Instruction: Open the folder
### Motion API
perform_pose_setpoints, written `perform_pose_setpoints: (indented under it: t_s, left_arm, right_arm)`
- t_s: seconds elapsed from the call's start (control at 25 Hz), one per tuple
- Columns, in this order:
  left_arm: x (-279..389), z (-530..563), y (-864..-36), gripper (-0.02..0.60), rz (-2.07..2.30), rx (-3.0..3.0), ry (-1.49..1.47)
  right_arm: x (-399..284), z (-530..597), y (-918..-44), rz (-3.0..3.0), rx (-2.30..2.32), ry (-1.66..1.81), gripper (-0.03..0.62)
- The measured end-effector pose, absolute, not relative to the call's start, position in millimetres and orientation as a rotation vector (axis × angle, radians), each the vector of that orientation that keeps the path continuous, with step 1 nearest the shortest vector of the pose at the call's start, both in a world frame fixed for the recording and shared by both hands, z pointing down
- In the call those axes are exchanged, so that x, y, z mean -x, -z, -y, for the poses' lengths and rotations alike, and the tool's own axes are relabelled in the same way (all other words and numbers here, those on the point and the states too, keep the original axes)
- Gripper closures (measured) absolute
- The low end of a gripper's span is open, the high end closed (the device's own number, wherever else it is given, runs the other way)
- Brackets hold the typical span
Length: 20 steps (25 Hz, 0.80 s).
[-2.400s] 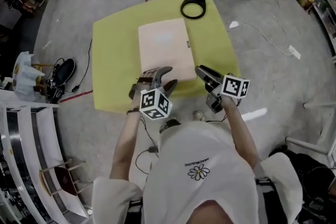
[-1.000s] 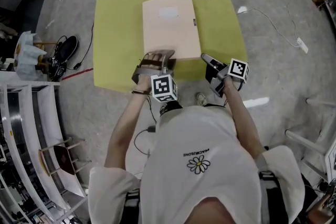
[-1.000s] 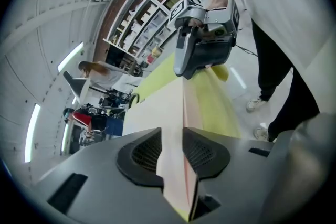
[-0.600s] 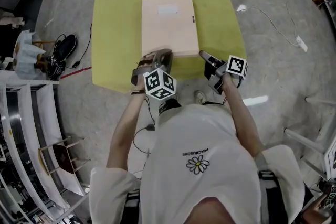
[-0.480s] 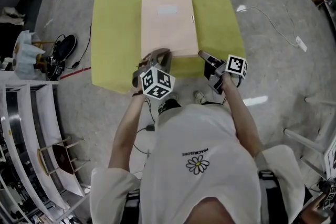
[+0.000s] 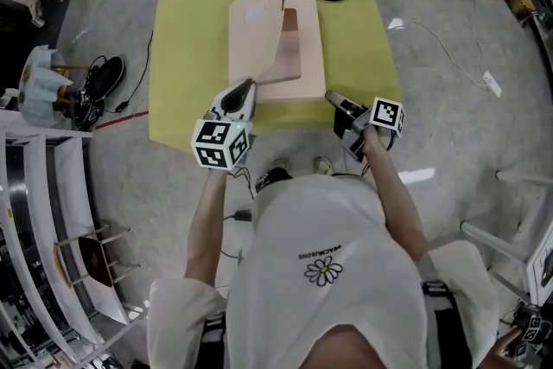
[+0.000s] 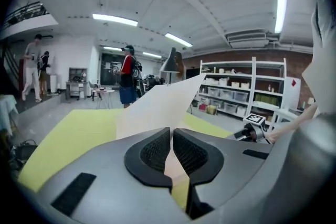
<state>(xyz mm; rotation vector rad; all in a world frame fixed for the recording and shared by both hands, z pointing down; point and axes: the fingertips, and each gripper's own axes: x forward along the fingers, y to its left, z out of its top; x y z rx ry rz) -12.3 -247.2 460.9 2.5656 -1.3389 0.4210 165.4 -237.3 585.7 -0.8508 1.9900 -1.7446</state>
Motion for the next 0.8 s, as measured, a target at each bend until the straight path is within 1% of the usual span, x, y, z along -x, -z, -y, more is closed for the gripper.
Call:
perform_pose_setpoints:
  t_s: [0.2,0.36,0.52,0.68,0.8]
  left_arm:
    - [61,243,-451,0.558,1.434,-2.381,-0.07]
    - [105,244,-448,0.558,1.576,-2.234,0.062]
    - [151,245,-456,0.563,1.72,-2.063,0.102]
    - [195,241,-488,0.568,1.867,-1.854,0.033]
    - [214,238,-506,0.568,1.924,-1.762,0.002]
  right_arm:
    - [-165,237,-584,-1.993,0.853,1.753,0.505]
    - [-166,237,-581,-2.043,0.886,1.73,0.505]
    - [-165,238,-578,-2.047,0.896,1.737,0.505]
    - [-166,238,-579,-2.066,0.917,1.728,0.505]
    - [-167,238,-579,-2.096,0.928,1.708,0.505]
